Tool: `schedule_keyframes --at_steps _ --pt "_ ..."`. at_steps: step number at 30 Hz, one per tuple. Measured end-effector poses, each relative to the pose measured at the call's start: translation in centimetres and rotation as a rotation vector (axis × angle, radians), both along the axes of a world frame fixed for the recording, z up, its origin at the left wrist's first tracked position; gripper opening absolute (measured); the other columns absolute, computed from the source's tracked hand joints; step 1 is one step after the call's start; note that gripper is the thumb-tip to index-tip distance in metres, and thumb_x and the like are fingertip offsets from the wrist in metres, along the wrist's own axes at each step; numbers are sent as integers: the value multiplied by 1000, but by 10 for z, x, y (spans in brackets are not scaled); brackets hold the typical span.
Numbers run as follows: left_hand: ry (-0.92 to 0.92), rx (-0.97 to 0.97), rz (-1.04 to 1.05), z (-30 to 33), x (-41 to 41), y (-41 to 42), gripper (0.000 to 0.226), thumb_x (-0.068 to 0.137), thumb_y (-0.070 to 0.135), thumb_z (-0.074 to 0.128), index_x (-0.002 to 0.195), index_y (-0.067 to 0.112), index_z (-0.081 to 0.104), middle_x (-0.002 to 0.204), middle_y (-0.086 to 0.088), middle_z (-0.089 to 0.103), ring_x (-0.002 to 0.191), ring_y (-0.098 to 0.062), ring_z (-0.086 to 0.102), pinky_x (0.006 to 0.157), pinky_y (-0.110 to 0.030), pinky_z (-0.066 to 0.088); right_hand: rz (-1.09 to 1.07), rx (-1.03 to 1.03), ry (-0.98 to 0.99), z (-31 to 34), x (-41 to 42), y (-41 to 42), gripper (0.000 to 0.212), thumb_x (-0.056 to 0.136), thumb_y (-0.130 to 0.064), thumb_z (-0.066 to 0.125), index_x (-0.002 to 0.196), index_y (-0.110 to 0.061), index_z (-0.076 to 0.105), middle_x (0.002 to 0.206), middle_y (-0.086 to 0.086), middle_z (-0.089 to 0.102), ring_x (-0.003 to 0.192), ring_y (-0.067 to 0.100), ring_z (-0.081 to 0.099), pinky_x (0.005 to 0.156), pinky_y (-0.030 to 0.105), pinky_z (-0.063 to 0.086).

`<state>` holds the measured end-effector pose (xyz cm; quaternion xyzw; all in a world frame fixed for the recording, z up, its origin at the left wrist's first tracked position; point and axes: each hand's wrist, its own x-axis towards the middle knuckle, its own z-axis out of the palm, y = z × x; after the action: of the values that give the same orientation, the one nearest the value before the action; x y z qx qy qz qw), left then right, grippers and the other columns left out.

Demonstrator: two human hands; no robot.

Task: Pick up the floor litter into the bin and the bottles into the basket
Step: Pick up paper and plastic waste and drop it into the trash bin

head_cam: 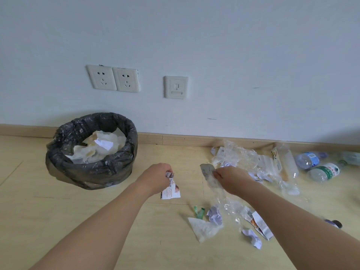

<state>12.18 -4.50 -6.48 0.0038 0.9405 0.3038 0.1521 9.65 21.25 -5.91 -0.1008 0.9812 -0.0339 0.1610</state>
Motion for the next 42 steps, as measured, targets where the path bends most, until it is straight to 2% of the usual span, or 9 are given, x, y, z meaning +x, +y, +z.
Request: schedule_keyframes --at_steps 3,6,10,14,17,19,25,31,42 --pt "20 -12 -16 4 0 4 31 83 2 42 95 19 66 100 1 64 86 -19 59 69 -32 47 -44 -38 11 6 -4 0 46 100 -42 27 73 -17 55 77 0 59 76 23 60 73 33 50" --pt "24 -13 -28 6 -1 9 32 83 3 42 96 22 65 100 2 64 88 -19 60 71 -35 50 -55 -77 33 10 -11 3 30 96 -31 41 72 -17 54 75 -1 58 74 22 59 59 27 43" --pt "50 -31 -37 13 -6 15 33 87 6 44 108 28 56 101 2 60 81 -18 60 67 -32 49 -113 -205 59 17 -17 7 14 89 -26 56 94 -14 59 83 3 64 73 22 60 59 28 45" --pt "78 -72 -49 30 -13 18 38 88 8 45 120 28 54 108 2 58 86 -17 59 70 -30 48 -58 -213 77 27 -19 12 34 90 -23 57 120 -33 43 83 4 59 74 25 57 69 34 49" --pt "96 -108 -62 40 -17 16 36 86 7 44 112 27 59 111 3 61 88 -17 57 69 -30 47 -29 -180 111 34 -22 15 14 95 -27 54 102 -16 61 92 10 65 83 29 61 71 33 47" --pt "98 -112 -70 44 -19 16 35 86 7 44 110 27 61 112 3 62 89 -17 57 67 -28 44 22 -132 127 38 -24 17 27 99 -32 50 91 -11 65 92 11 65 84 28 62 71 32 45" --pt "130 -171 -97 60 -26 14 34 89 6 44 113 24 59 115 3 59 86 -16 54 59 -25 39 72 -79 192 50 -23 19 41 101 -29 38 61 -18 42 74 2 53 73 22 54 66 31 39" --pt "311 -192 28 87 -40 -18 30 90 5 44 111 17 61 111 1 60 94 -18 52 70 -28 39 92 -114 300 89 -43 -33 27 94 -8 40 107 -13 63 93 8 62 88 30 60 71 37 49" --pt "383 -78 426 81 -39 -199 13 93 4 48 95 17 48 83 -5 59 68 -21 55 61 -38 47 24 -710 187 99 -64 -250 45 89 -1 40 128 -19 54 108 0 53 78 20 50 53 19 37"
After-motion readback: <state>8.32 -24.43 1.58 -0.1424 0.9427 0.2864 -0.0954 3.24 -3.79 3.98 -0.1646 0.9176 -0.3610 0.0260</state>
